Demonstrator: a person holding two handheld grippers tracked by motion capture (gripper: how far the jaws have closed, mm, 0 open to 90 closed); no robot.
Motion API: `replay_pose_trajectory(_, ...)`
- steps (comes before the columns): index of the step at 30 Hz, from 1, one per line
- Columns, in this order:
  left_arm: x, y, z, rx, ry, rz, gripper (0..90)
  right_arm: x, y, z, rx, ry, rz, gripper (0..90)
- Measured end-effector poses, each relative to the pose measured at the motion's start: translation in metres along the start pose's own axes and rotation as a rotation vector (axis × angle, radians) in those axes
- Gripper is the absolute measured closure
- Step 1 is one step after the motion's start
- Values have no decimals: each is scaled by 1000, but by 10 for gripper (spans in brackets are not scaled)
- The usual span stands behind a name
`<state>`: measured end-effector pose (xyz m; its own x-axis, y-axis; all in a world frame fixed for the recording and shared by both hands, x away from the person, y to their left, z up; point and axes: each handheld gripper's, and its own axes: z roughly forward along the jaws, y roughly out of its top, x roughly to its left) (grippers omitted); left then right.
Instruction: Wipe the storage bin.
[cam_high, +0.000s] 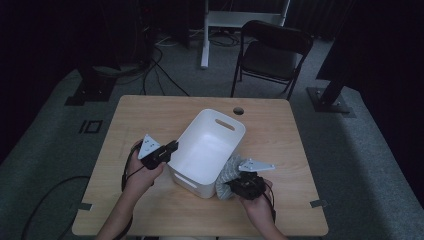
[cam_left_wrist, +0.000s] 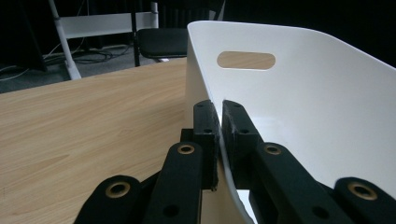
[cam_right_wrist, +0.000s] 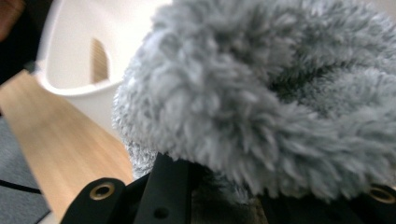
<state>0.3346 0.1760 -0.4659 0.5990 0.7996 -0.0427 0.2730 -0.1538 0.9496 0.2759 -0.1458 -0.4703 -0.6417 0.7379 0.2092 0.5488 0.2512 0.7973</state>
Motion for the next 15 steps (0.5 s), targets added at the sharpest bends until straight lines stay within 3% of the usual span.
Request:
replay_pose_trajectory(5,-1,0,1,0,19,3,844,-13,-5,14,37,-11,41,775)
replay_pose_trajectory(15,-2,0,1,0,37,3,837,-29,-10,33,97,-34,73,775)
